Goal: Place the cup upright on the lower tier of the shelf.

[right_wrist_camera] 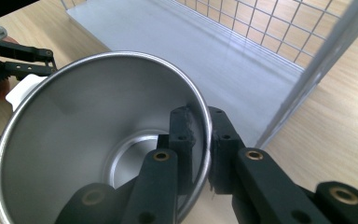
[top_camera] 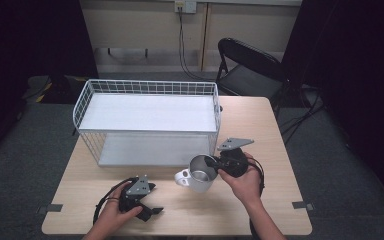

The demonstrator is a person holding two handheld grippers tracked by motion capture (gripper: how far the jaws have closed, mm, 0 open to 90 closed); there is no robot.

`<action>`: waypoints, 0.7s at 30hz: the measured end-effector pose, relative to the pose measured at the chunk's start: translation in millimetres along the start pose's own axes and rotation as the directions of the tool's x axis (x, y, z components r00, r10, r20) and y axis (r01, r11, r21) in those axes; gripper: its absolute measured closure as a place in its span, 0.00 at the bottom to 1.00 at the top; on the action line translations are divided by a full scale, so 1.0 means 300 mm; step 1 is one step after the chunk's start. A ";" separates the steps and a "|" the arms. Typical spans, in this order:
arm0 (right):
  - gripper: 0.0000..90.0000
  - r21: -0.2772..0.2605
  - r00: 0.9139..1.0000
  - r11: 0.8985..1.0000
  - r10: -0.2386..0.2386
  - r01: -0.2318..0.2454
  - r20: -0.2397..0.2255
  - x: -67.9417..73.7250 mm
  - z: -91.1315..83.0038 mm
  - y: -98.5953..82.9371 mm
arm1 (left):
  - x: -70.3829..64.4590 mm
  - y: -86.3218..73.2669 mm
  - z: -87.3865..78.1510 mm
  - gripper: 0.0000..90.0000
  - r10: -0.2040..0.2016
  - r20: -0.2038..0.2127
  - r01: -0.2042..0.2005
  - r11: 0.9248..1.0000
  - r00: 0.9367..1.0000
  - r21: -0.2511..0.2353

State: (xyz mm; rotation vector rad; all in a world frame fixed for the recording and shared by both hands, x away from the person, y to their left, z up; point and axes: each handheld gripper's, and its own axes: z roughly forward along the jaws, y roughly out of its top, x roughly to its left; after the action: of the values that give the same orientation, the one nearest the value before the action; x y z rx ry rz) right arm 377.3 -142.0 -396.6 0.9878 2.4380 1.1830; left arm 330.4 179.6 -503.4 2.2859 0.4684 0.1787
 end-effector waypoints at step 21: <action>0.91 -0.014 1.000 1.000 -0.016 0.016 0.022 0.028 0.045 0.059 | 0.000 0.000 0.000 0.15 -0.002 0.000 0.002 1.000 1.000 -0.002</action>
State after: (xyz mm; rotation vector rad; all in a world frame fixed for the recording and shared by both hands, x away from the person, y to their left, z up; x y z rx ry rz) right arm 386.0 -120.4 -391.0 0.9702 2.4131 1.1768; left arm 330.3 179.5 -503.5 2.2835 0.4699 0.1779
